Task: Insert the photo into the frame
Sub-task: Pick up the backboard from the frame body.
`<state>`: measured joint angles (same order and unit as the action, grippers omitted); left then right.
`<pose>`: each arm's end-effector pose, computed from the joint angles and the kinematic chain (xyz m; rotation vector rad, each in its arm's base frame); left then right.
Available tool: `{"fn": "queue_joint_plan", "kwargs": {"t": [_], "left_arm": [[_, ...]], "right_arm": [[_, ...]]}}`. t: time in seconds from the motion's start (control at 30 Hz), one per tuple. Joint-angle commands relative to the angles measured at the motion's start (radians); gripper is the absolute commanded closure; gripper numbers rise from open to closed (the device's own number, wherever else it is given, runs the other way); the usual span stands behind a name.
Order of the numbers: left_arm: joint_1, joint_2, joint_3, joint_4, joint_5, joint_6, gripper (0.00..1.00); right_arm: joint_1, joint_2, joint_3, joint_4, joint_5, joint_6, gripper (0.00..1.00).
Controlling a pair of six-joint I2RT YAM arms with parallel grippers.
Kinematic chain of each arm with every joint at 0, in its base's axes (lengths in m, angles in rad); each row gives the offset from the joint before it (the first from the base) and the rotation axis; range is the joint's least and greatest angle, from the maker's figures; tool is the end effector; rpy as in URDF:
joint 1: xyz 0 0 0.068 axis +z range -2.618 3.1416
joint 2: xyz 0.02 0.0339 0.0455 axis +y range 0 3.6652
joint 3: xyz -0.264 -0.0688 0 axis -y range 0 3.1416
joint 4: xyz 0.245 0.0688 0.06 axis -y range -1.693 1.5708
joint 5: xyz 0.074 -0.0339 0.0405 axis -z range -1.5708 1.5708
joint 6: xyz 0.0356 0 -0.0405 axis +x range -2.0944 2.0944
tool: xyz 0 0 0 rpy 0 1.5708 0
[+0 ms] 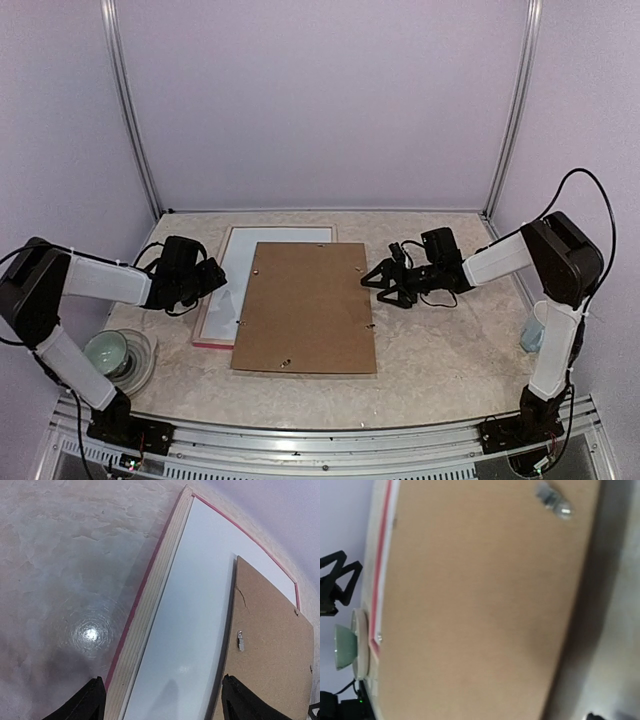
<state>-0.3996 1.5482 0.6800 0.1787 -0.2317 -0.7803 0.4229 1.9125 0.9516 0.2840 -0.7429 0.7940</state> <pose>0.2814 -0.1100 0.1601 -0.5499 2.1977 -0.3747 0.3331 0.1763 0.1330 0.0024 2.4649 1.4383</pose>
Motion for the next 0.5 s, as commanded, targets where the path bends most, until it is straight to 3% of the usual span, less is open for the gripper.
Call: {"fn": "queue_joint_plan", "kwargs": {"t": [0.0, 0.17, 0.47], "left_arm": [[0.040, 0.059, 0.023, 0.003, 0.019, 0.028, 0.21], [0.064, 0.098, 0.024, 0.039, 0.070, 0.041, 0.21], [0.067, 0.133, 0.018, 0.074, 0.142, 0.057, 0.21]], "right_arm": [[-0.006, 0.062, 0.042, -0.004, -0.011, -0.020, 0.10], [-0.011, 0.132, 0.031, 0.127, -0.083, 0.045, 0.17], [-0.022, 0.208, -0.039, 0.465, -0.217, 0.244, 0.50]]}}
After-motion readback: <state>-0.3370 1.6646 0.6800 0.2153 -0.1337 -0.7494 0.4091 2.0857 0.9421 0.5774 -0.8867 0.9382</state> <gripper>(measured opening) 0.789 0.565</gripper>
